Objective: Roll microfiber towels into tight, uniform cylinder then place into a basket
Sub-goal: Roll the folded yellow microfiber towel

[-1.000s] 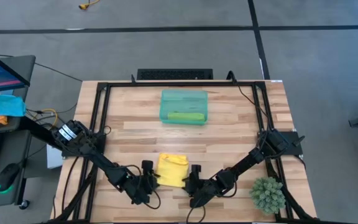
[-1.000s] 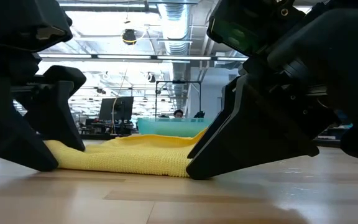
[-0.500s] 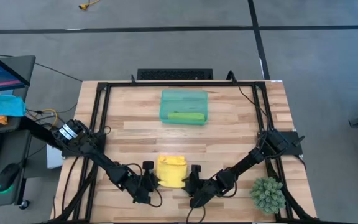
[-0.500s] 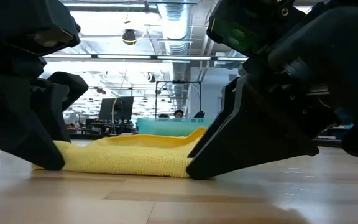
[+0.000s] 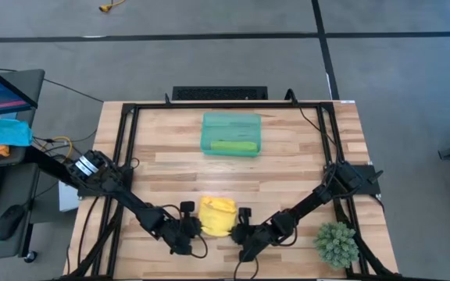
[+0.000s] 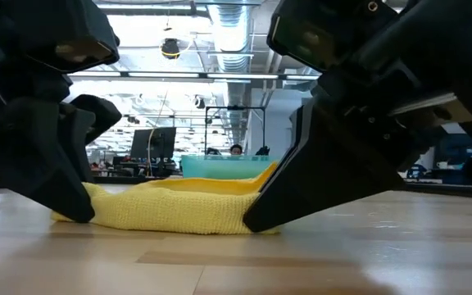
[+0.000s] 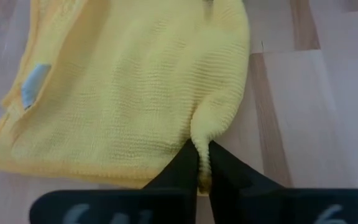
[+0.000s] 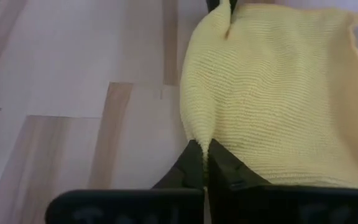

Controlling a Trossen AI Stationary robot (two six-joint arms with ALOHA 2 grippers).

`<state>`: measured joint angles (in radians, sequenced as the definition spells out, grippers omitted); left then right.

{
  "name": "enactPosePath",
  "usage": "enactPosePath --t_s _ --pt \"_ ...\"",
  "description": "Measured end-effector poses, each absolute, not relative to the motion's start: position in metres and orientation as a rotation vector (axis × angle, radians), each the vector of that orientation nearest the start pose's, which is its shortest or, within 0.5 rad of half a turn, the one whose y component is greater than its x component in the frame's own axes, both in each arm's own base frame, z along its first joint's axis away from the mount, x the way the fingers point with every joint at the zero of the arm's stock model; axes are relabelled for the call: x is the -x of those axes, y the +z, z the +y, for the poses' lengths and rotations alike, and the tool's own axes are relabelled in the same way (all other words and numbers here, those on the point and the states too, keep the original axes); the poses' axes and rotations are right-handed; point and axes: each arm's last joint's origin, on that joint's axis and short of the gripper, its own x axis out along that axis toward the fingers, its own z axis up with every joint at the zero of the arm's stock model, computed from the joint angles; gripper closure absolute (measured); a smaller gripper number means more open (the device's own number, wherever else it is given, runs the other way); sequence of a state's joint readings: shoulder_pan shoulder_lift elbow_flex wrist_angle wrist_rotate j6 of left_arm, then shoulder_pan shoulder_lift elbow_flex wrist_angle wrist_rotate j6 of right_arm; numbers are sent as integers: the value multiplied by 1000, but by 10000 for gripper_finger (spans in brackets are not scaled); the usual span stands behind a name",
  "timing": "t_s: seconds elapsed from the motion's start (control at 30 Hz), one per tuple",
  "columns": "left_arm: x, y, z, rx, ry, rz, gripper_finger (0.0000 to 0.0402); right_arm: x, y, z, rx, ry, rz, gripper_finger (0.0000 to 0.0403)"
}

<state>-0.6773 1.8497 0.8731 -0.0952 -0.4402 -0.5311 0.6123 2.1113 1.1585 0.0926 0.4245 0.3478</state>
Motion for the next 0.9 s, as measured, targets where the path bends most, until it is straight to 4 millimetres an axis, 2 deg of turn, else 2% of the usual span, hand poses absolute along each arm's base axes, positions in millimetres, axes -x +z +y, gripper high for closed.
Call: enactPosePath --t_s 0.23,0.43,0.57,0.7,0.9 --pt "-265 118 -199 -70 57 1006 393 -349 103 233 60 108 767 366" --pt "-268 129 -206 -40 9 1098 390 -357 117 240 23 129 771 386" --pt "-269 137 -210 -51 -8 1146 392 -360 127 247 -39 114 769 384" --pt "-271 150 -213 -25 6 1200 392 -361 133 253 -122 80 784 373" --pt "-275 172 -225 39 15 1215 391 -360 142 262 -200 84 805 385"
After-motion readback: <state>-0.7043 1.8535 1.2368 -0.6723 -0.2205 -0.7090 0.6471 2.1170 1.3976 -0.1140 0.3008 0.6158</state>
